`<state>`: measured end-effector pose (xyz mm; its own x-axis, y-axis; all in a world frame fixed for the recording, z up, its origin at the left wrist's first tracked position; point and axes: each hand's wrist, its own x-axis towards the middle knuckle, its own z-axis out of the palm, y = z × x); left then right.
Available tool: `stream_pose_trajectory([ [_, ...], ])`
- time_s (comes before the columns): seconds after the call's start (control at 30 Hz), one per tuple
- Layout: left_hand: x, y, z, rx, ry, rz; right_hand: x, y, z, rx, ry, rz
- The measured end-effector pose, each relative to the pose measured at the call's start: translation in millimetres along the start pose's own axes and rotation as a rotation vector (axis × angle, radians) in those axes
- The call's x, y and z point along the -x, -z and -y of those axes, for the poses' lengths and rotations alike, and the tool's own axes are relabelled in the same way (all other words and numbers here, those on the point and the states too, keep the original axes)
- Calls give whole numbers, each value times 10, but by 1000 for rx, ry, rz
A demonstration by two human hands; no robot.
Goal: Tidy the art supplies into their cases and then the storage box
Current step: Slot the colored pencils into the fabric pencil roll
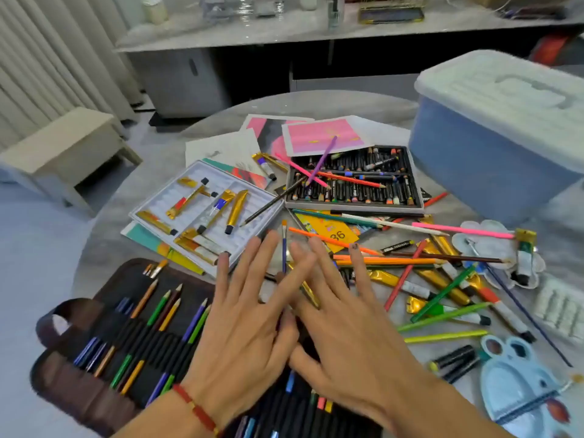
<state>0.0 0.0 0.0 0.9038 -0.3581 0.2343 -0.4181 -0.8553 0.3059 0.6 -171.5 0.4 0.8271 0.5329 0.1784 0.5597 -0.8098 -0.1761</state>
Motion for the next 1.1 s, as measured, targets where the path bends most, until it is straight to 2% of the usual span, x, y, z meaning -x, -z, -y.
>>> stream_pose_trajectory([
  [0.07,101,13,-15,32,-55,46,4,-57,66,27,59,41],
  [0.17,165,-21,-42,13,-35,118,-34,-92,163,91,125,163],
  [0.27,206,97,-94,89,-62,95,4,67,337,143,202,217],
  [0.4,445,179,-50,235,-4,134,330,173,476,92,75,229],
  [0.53,862,142,128,-74,6,318,793,103,682,120,56,456],
  [0.6,1042,78,136,-139,-7,411,953,6,769,120,74,506],
  [0.77,1176,-44,52,-254,-50,481,981,-72,679,7,57,428],
  [0.87,1111,-22,25,-256,-54,436,797,129,408,-200,-49,215],
  [0.93,1003,3,-18,-209,-40,380,713,290,46,-90,-222,51],
  [0.97,924,25,-54,-197,-43,353,699,356,-128,19,-337,29],
  [1.03,722,50,-159,-214,-64,329,706,395,-391,146,-497,106],
  [1.1,500,58,-269,-220,-56,320,703,357,-485,118,-520,231],
])
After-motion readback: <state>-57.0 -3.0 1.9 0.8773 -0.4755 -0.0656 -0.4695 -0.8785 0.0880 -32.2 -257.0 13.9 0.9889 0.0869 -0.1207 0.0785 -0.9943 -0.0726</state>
